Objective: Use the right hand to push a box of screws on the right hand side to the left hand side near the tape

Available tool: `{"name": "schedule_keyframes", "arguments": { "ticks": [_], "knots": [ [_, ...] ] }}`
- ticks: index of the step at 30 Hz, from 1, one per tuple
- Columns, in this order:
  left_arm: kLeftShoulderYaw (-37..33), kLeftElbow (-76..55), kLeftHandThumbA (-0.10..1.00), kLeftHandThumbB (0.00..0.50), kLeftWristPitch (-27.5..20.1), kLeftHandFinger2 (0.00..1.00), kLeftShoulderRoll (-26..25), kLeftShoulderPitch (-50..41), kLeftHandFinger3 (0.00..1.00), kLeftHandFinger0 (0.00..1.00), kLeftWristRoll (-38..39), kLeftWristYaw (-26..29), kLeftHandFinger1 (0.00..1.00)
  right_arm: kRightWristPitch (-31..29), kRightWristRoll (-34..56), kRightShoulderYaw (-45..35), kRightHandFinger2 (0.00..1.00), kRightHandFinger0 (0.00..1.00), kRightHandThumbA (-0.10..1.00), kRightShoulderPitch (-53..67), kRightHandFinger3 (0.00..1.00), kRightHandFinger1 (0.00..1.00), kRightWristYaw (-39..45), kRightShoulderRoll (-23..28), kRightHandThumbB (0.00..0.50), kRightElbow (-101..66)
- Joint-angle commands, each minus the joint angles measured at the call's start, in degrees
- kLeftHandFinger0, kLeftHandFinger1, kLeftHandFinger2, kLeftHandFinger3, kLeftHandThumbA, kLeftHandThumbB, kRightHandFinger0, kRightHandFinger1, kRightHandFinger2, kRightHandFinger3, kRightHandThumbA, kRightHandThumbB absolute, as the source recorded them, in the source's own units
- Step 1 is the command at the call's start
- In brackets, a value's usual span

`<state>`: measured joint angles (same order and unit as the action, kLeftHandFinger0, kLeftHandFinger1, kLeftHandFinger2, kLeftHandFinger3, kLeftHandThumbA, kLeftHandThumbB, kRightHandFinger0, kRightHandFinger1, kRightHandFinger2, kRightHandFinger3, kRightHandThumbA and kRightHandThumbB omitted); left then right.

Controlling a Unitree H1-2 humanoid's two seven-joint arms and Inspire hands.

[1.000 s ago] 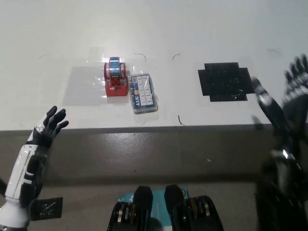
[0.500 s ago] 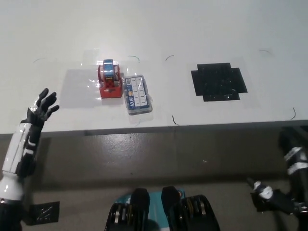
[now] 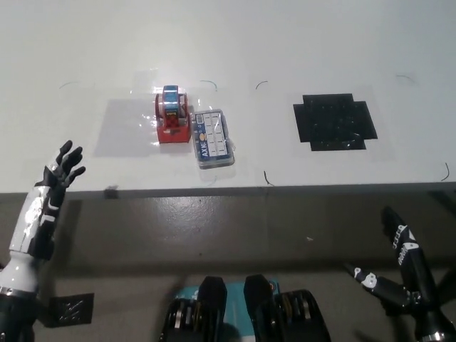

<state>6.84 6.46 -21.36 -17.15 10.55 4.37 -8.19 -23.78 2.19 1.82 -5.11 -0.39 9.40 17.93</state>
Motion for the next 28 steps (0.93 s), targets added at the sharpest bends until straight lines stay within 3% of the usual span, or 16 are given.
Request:
{"name": "schedule_keyframes", "arguments": {
  "ticks": [1, 4, 7, 13, 21, 28],
  "knots": [
    [-0.1, -1.4, 0.98, 0.107, -3.2, 1.00, -1.7, -1.6, 1.00, 1.00, -1.9, -0.3, 1.00, -3.1, 2.4, -1.9, 1.00, 1.00, 0.95, -1.4, 1.00, 1.00, 2.7, -0.8, 0.187, -0.5],
    [0.0, -1.6, 1.00, 0.139, -2.3, 1.00, -1.2, -3.6, 1.00, 1.00, -5.1, 1.1, 1.00, -3.1, 2.7, -2.5, 1.00, 1.00, 0.95, -1.1, 1.00, 1.00, 3.2, -1.2, 0.178, -0.8],
    [-0.1, -0.9, 1.00, 0.114, -4.6, 1.00, -1.1, -5.1, 1.00, 1.00, -8.6, 2.3, 1.00, -3.1, 3.4, -3.3, 1.00, 1.00, 0.92, -1.1, 1.00, 1.00, 4.2, -1.7, 0.167, -0.8],
    [0.1, -0.2, 1.00, 0.180, -5.3, 1.00, -0.6, -7.7, 1.00, 1.00, -8.7, 2.1, 1.00, -3.1, 3.9, -4.5, 1.00, 1.00, 0.91, -1.1, 1.00, 1.00, 5.1, -2.6, 0.175, -0.9],
    [-1.5, -1.6, 0.97, 0.146, -5.2, 1.00, 0.6, -10.6, 1.00, 1.00, -5.4, 0.2, 1.00, -3.1, 5.0, -6.1, 1.00, 1.00, 0.88, -0.9, 1.00, 1.00, 7.1, -3.5, 0.184, -1.0],
    [-1.6, -1.8, 0.98, 0.178, -4.9, 1.00, 1.2, -11.2, 1.00, 1.00, -6.8, 1.0, 1.00, -3.1, 4.8, -6.7, 1.00, 1.00, 0.88, 1.2, 1.00, 1.00, 7.5, -3.9, 0.178, -2.5]
  ]
}}
